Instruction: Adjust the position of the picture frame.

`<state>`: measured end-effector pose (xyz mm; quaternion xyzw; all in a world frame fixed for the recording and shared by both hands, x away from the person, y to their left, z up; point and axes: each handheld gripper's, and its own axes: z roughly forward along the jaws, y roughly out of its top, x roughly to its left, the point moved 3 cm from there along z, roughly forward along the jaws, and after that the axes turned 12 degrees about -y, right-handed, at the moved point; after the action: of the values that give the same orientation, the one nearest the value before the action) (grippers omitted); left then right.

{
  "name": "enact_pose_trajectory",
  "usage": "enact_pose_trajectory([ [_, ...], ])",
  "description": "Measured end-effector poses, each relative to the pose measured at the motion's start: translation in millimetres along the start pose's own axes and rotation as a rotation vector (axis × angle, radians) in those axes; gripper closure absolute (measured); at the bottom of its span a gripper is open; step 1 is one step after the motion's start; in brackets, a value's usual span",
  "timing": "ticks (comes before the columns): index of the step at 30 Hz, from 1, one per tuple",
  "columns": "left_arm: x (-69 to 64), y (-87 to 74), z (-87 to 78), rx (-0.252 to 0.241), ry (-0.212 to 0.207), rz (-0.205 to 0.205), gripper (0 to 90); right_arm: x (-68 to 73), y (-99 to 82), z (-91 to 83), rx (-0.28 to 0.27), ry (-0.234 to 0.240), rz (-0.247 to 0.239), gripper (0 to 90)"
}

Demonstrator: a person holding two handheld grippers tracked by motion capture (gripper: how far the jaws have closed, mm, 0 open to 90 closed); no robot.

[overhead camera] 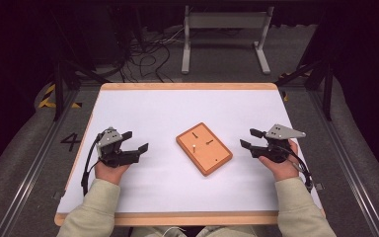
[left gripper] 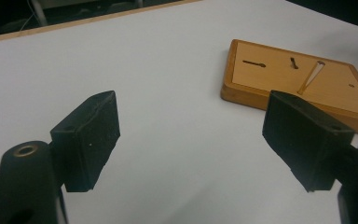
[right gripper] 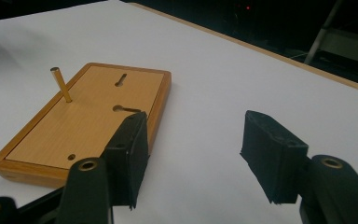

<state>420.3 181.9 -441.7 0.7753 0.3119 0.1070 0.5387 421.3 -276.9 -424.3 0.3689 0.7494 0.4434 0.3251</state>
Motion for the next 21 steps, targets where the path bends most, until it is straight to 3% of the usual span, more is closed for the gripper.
enact_pose_trajectory([
  [6,-2.0,2.2,1.6,0.001,-0.032,0.008,19.2,-0.3,0.3,-2.3,-0.008,0.002,0.006,41.8],
  [12,-3.3,6.1,4.7,0.009,-0.035,0.017,20.1,-1.4,-0.9,-3.7,-0.003,-0.006,0.012,41.6],
  [16,-3.1,8.1,7.9,0.01,-0.042,-0.001,20.5,-1.7,-1.8,-5.6,0.001,-0.01,0.02,41.7],
  [18,-2.7,11.6,8.7,-0.007,-0.086,-0.034,20.6,-1.6,-2.3,-7.4,0.004,-0.011,0.024,41.8],
  [21,-2.1,16.6,11.2,-0.016,-0.091,-0.047,22.9,-2.0,-2.7,-11.1,0.023,-0.004,0.058,43.7],
])
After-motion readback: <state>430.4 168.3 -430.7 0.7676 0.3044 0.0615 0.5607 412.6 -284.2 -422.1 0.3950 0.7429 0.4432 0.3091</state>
